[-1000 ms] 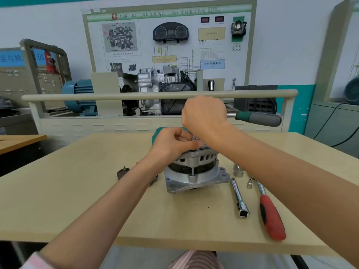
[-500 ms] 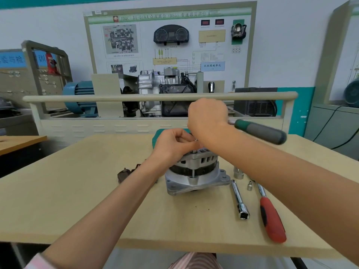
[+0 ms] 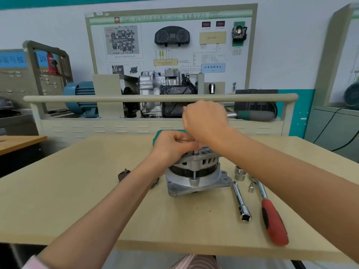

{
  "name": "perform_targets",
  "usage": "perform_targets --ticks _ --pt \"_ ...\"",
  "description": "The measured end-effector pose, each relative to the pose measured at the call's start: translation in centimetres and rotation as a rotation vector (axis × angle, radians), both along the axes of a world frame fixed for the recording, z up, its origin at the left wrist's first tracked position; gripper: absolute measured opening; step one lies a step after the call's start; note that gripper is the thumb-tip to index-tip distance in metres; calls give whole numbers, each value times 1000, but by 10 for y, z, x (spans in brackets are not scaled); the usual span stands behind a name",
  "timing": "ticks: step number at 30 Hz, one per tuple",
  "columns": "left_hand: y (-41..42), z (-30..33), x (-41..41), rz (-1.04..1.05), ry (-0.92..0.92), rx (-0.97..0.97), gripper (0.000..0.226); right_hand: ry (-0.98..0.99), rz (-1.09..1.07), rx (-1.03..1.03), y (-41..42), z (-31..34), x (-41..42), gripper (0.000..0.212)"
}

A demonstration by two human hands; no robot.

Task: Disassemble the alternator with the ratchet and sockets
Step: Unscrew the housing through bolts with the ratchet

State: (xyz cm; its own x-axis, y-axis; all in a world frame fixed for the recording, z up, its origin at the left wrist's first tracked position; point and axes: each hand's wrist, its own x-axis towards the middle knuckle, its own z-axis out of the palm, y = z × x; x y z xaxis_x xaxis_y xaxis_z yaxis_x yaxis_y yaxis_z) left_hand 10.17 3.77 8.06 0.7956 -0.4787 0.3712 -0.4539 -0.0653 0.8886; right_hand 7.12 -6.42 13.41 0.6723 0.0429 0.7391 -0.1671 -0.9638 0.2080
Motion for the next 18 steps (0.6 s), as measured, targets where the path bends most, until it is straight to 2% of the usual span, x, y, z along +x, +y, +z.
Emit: perform_targets --ticks 1,3,7,10,14,16,18 --pt "-3 -1 0 27 -12 -7 13 6 -90 -9 2 1 0 29" --pt "-7 -4 0 60 -30 -4 17 18 -139 -11 4 2 0 27" --pt "1 -3 2 -45 -25 60 19 -87 15 -60 -2 -2 1 36" --pt "12 1 6 -155 -36 127 14 -111 179 0 -5 -5 2 44" --pt "15 3 7 -176 39 43 9 -81 246 80 -2 -4 2 43" --pt "9 2 6 -90 54 -4 7 -30 145 64 2 -4 2 39" --pt "2 1 4 -16 40 -30 13 39 -68 -4 8 1 1 25"
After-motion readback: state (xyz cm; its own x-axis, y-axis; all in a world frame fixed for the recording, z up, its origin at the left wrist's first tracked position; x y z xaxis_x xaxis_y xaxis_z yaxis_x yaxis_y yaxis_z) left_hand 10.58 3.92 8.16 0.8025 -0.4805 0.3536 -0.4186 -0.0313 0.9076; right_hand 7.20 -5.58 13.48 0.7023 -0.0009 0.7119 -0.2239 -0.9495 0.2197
